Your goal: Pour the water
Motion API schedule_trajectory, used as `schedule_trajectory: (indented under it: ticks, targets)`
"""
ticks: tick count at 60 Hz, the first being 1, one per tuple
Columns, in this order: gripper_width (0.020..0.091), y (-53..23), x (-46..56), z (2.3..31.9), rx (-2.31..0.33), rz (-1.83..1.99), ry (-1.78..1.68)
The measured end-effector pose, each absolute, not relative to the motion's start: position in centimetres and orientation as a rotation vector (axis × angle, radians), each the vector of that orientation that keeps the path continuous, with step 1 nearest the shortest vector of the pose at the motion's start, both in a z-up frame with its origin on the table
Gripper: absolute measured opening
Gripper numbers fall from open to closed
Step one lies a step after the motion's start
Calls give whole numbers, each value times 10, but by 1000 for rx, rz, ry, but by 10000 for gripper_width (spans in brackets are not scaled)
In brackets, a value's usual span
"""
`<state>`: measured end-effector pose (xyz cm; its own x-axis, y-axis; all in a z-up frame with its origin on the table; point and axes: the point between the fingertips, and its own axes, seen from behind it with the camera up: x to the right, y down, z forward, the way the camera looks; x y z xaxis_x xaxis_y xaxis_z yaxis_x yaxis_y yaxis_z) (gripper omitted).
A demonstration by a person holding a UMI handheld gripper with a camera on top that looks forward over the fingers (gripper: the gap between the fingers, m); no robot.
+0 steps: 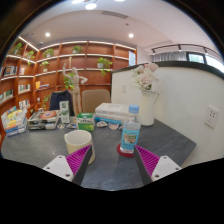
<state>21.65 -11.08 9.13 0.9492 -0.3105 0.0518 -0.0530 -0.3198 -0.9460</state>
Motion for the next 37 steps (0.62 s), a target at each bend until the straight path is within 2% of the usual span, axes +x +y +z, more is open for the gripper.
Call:
schedule_trajectory:
  ticks: [23,37]
  targets:
    - [847,-165,97,123,-1863,-75,116]
    - [845,-174,67,135,-1841,-57,69]
